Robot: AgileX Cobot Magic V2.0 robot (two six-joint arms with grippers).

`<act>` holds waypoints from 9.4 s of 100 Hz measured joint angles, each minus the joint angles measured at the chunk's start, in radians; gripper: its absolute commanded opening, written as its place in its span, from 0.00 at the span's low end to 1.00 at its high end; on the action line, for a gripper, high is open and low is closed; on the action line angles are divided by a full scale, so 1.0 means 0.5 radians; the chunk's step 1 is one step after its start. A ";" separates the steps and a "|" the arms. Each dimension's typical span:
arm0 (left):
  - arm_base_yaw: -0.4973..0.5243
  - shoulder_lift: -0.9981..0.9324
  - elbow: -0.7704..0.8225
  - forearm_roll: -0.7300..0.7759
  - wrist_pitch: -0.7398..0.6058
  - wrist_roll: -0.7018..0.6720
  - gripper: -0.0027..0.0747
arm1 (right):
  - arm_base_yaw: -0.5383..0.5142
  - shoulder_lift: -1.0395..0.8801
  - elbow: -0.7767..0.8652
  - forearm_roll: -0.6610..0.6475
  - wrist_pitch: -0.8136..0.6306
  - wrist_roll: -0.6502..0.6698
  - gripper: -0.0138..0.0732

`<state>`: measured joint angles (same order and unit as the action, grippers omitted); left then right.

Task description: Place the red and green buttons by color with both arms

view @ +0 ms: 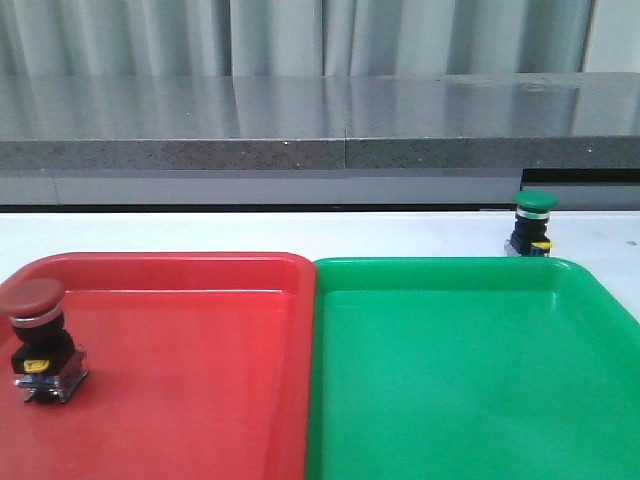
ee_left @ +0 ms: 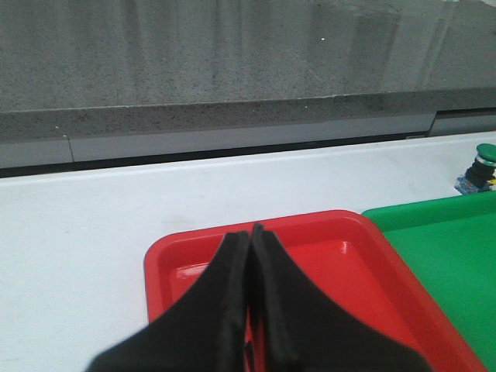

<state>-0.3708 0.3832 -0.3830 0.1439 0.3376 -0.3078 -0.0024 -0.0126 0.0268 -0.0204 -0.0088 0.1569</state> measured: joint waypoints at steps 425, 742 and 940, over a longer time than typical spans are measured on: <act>0.744 -0.775 0.769 -0.372 -0.501 0.521 0.01 | 0.196 2.707 -2.195 0.053 1.434 0.000 0.83; 0.744 -0.775 0.769 -0.372 -0.501 0.521 0.01 | 0.853 3.417 -2.906 0.152 2.134 0.438 0.34; 0.744 -0.775 0.769 -0.372 -0.501 0.521 0.01 | 1.005 3.528 -2.332 0.156 1.527 0.607 0.75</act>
<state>0.0010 -0.0043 0.0016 -0.0421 0.0871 -0.0471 0.5001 1.7514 -1.1391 0.0578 0.7547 0.4606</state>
